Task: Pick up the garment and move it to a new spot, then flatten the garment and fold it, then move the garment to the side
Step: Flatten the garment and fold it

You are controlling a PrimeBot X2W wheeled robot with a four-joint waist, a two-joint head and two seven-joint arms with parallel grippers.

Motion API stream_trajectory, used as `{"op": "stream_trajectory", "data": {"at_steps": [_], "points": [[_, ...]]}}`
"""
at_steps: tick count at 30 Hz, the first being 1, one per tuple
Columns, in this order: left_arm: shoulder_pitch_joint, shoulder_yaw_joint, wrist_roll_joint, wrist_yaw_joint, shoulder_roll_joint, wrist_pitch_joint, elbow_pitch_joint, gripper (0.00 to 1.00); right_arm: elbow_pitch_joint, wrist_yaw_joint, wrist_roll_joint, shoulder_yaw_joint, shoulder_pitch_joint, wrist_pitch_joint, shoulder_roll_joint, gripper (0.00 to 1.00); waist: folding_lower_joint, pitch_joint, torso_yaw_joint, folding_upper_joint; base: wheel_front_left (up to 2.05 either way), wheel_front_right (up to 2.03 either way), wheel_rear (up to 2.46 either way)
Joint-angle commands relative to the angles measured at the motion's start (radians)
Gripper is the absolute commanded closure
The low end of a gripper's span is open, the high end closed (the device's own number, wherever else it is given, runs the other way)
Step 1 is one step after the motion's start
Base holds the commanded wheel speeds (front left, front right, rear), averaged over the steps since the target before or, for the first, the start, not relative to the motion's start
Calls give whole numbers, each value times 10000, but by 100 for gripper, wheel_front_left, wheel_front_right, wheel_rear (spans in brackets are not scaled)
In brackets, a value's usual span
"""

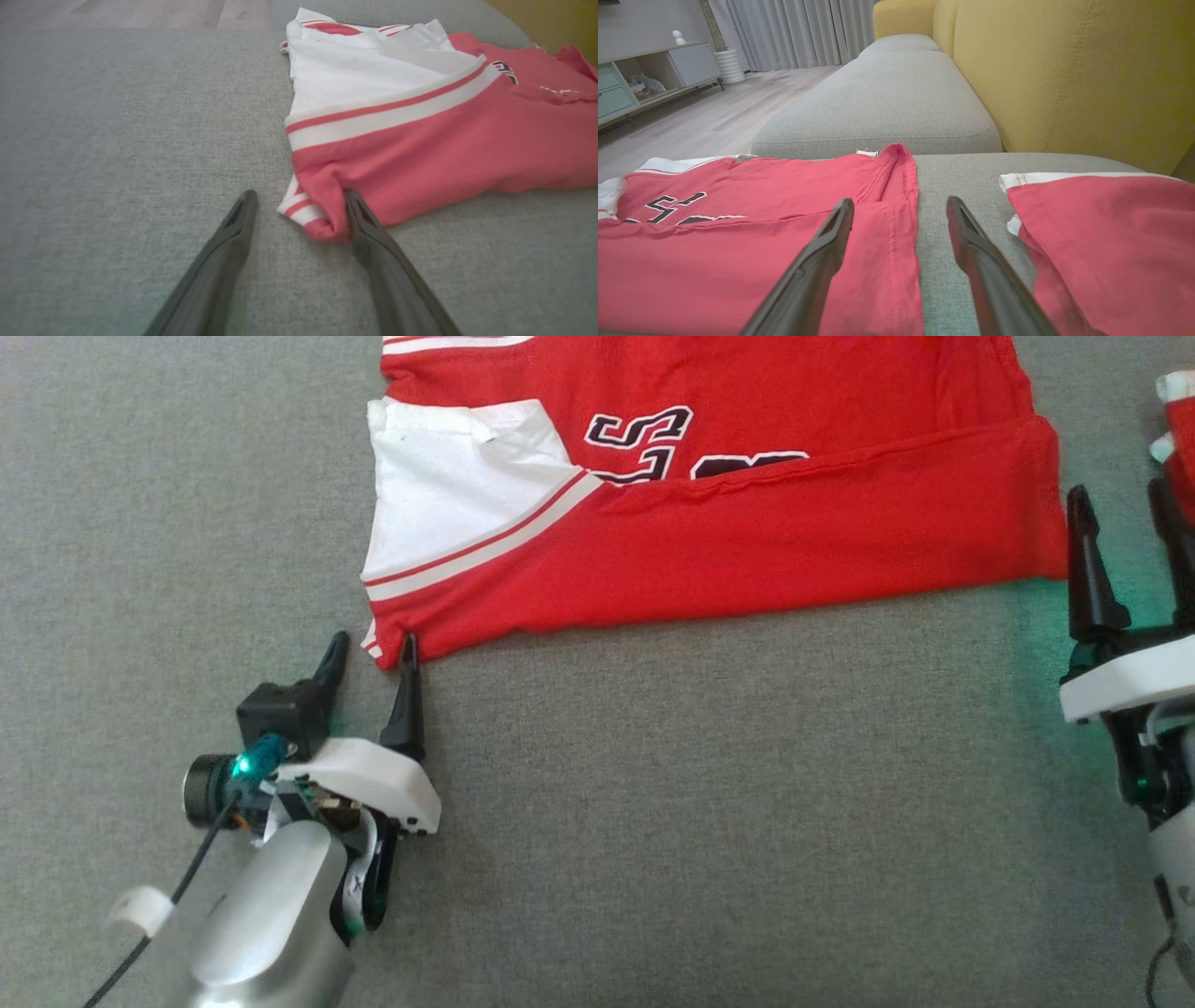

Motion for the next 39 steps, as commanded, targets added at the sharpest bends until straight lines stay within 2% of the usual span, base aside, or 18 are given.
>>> {"op": "stream_trajectory", "data": {"at_steps": [1,2,3,4,17,19,20,27,39], "points": [[-78,134,-166,-103,118,245,41,31,-172,-9,-9,133,53,-106,-103,0,0,-19,8,-1,0,0,0],[-63,85,-190,-172,111,285,39,68,-116,-9,11,155,63,-106,-84,0,0,-38,15,-1,0,0,0],[-42,50,-204,-222,105,284,20,93,-38,-9,41,189,78,-106,-64,0,0,-61,27,-1,0,0,0],[-16,15,-211,-270,105,263,-14,100,77,-9,74,222,87,-106,-43,0,0,-85,39,-1,0,0,0],[140,-59,167,-120,458,-473,-968,100,2461,-9,561,795,-752,341,143,0,0,-199,325,-1,0,0,0],[139,-82,179,-123,481,-489,-1064,100,2672,-9,766,1028,-900,559,183,72,0,-210,349,-1,0,0,0],[140,-97,191,-122,494,-499,-1092,100,2767,-9,862,1148,-953,684,172,100,0,-224,359,-1,0,0,0],[419,-139,177,-82,596,-654,-1186,100,2994,-9,1464,1756,-743,980,-105,100,0,-617,266,-1,0,0,0],[2576,-166,-25,366,1160,-768,-2772,100,1944,-9,2261,2337,937,691,-1112,100,0,-1504,-36,-1,0,0,0]]}}
